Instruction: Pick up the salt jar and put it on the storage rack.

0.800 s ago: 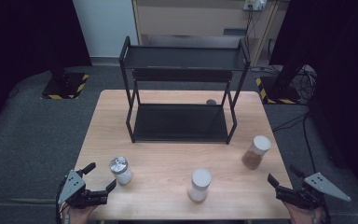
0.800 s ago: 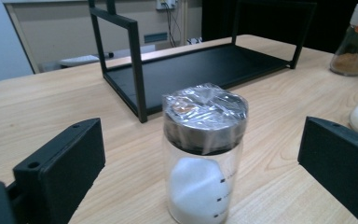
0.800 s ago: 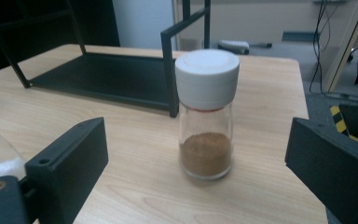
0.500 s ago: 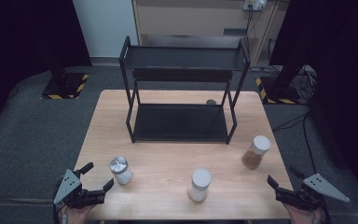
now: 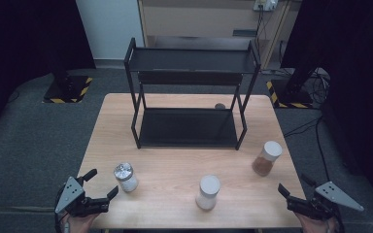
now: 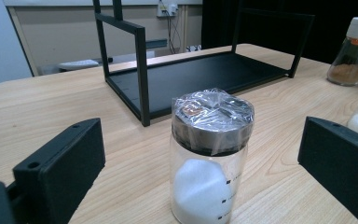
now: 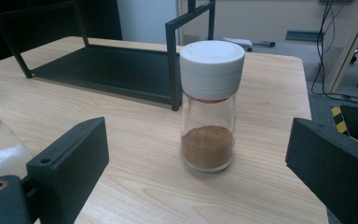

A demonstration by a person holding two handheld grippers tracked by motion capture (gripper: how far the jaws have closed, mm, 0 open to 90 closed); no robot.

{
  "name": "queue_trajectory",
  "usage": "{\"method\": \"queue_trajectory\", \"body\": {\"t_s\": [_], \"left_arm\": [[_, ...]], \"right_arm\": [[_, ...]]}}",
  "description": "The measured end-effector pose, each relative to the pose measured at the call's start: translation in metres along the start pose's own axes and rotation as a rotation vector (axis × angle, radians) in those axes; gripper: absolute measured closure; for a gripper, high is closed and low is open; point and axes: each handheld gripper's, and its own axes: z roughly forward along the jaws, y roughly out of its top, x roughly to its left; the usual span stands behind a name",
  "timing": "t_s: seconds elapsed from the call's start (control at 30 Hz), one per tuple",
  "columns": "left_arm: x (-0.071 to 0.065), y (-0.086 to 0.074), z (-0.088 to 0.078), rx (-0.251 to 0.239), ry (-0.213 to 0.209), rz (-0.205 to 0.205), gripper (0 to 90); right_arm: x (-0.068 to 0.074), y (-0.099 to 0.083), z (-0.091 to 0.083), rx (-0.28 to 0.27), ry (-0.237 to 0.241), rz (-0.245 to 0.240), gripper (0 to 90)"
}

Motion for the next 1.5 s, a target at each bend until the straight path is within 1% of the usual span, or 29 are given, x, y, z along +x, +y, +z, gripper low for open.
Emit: {"method": "queue_trajectory", "body": {"t_s": [0.13,0.27,0.4,0.47,0.53,0.63,0.7,0.77,0.87,1.0,1.17,1.37,1.5], "left_arm": [[-0.001,0.001,-0.001,-0.004,-0.004,0.001,0.0],[-0.001,0.005,-0.002,0.003,-0.007,0.005,0.0],[-0.002,0.011,-0.004,0.018,-0.010,0.005,0.0],[-0.003,0.014,-0.006,0.024,-0.004,0.006,0.0],[-0.001,0.018,-0.007,0.029,-0.007,-0.003,0.0],[0.000,0.025,-0.008,0.041,0.000,0.002,0.0],[0.002,0.028,-0.008,0.039,-0.004,0.001,0.0],[0.003,0.032,-0.007,0.048,-0.005,0.000,0.0],[0.007,0.038,-0.005,0.063,-0.017,-0.012,0.1],[0.010,0.045,-0.001,0.080,-0.024,-0.014,0.0],[0.012,0.051,0.005,0.097,-0.029,-0.009,0.0],[0.013,0.059,0.018,0.127,-0.040,0.003,0.1],[0.014,0.060,0.024,0.144,-0.045,0.003,0.4]], "right_arm": [[0.000,0.000,0.000,0.002,0.002,0.002,6.2],[0.000,0.000,0.000,0.002,0.005,0.000,6.4],[-0.001,0.000,0.000,0.001,0.004,0.004,6.3],[-0.001,-0.001,0.000,-0.003,0.006,0.007,6.4],[-0.001,-0.001,0.000,-0.001,0.006,0.007,6.4],[-0.001,-0.001,0.001,0.001,0.006,0.006,6.5],[-0.001,-0.001,0.000,0.001,0.006,0.005,6.5],[-0.001,-0.001,0.000,0.000,0.006,0.006,6.6],[-0.002,-0.001,0.000,-0.001,0.006,0.008,6.6],[-0.002,-0.001,-0.001,-0.005,0.003,0.012,6.8],[-0.002,-0.002,-0.001,-0.006,0.007,0.013,7.0],[-0.002,-0.002,-0.001,-0.006,0.007,0.015,7.0],[-0.003,-0.002,-0.001,-0.009,0.007,0.017,7.1]]}}
